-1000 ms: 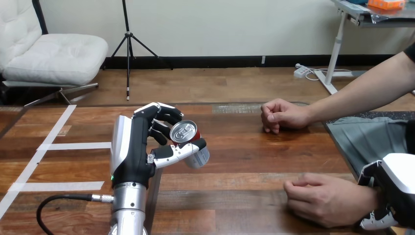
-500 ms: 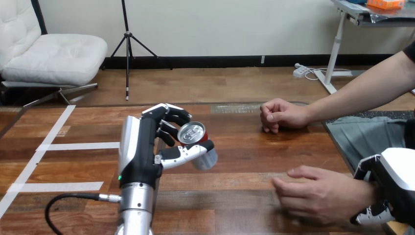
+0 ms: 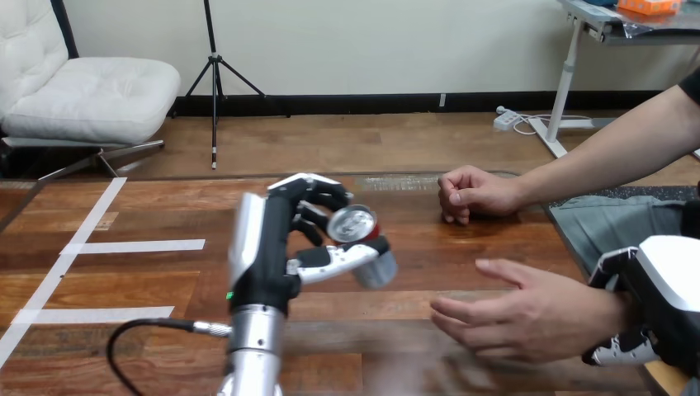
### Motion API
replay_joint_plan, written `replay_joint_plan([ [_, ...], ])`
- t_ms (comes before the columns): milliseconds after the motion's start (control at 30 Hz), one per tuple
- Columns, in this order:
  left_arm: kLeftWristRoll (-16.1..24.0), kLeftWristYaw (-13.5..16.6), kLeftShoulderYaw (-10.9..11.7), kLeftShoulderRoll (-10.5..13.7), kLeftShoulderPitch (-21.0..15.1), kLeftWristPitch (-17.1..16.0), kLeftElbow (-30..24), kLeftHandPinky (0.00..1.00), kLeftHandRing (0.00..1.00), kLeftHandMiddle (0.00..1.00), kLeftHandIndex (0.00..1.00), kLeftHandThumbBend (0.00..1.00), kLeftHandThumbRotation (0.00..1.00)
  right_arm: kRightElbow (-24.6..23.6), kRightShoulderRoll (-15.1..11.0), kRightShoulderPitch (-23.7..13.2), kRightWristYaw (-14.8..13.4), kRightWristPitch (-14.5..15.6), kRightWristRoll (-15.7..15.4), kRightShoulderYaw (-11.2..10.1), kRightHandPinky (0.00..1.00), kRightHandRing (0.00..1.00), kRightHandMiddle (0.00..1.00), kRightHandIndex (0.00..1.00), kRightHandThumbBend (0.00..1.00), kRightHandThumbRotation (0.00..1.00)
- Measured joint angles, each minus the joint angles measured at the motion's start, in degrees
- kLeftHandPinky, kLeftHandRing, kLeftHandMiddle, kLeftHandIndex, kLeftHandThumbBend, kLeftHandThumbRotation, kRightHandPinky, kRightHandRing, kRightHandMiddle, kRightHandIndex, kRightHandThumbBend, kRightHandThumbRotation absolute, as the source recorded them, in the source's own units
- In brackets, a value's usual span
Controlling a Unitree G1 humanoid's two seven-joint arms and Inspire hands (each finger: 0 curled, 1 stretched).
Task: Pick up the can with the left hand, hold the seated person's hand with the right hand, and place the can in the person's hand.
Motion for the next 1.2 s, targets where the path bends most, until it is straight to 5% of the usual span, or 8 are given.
replay_joint_plan([
  [1200, 1.35, -2.1, -6.39, -4.14, -6.43, -0.01, 3.24, 0.32, 0.38, 0.45, 0.49, 0.69, 0.0, -7.7, 1.6, 1.13, 0.57, 0.37, 1.06, -0.32, 0.22, 0.3, 0.4, 0.5, 0.82, 0.0],
])
